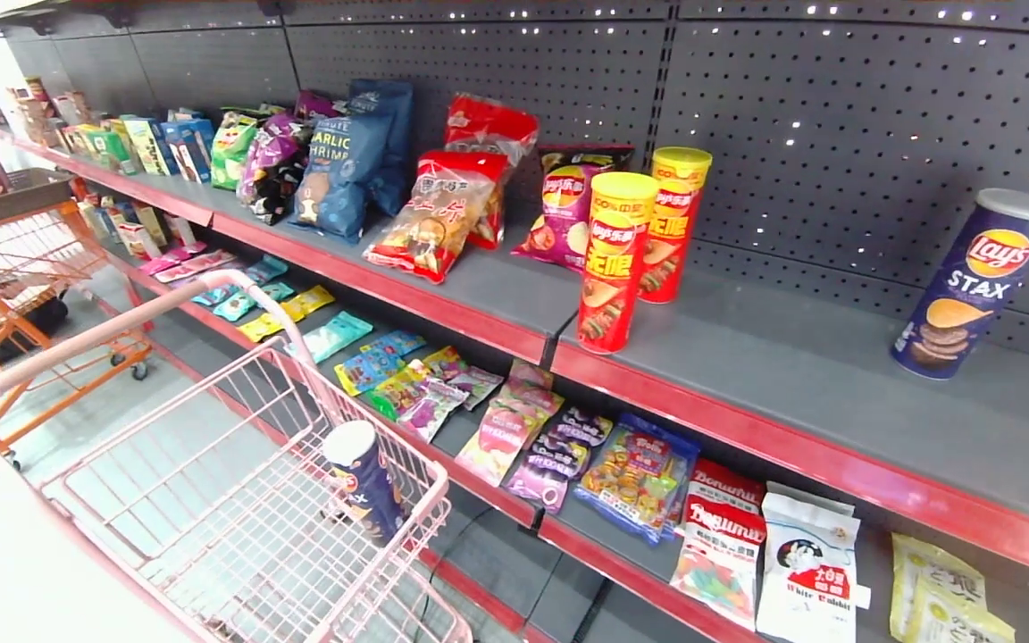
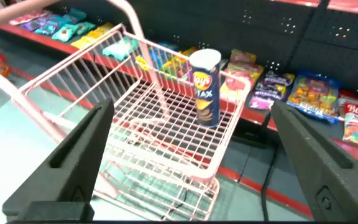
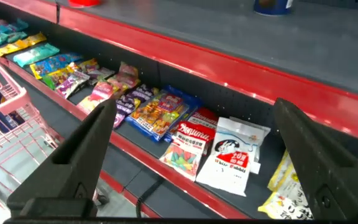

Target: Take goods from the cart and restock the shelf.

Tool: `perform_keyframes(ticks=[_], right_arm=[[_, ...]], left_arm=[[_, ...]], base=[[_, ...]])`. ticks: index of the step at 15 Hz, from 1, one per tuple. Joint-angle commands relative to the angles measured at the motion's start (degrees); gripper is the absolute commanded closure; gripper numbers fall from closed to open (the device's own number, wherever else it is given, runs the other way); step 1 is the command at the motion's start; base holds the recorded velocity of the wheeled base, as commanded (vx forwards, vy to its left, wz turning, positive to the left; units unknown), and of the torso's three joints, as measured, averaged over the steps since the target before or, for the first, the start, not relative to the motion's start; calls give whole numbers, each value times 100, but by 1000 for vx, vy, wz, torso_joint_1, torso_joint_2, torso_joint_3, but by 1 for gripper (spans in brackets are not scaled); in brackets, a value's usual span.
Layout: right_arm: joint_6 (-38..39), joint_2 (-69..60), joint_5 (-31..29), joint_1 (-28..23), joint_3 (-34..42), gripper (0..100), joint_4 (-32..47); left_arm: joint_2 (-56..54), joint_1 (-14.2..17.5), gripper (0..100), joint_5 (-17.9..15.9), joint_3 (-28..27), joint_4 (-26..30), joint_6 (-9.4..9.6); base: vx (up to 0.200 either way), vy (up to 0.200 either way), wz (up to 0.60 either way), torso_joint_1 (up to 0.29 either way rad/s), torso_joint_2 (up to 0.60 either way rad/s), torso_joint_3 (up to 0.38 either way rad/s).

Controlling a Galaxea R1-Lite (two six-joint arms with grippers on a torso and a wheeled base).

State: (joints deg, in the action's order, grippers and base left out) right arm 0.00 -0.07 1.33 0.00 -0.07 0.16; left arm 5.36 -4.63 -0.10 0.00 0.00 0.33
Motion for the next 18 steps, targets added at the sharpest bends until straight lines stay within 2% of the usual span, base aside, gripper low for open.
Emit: perform_keyframes(ticks=[1, 7, 15, 17, 18], right_arm=[[0, 7, -1, 0, -1, 0, 2], [0, 7, -1, 0, -1, 0, 2], [0, 7, -1, 0, -1, 0, 2], [-9, 7, -1, 0, 7, 0, 2], [-9, 7, -1, 0, 7, 0, 2]], left_arm=[[0, -3, 0, 1, 0, 0, 2], [0, -3, 0, 1, 0, 9, 2], [9, -3, 0, -25, 0, 0, 20], [96, -152, 0, -25, 0, 0, 29], [0, -143, 0, 80, -35, -53, -50]], base=[[0, 0, 0, -124, 315, 178], [0, 0, 0, -150, 387, 226], [0, 0, 0, -193, 538, 336], [0, 0, 0, -117, 354, 227], [0, 0, 0, -46, 154, 110]])
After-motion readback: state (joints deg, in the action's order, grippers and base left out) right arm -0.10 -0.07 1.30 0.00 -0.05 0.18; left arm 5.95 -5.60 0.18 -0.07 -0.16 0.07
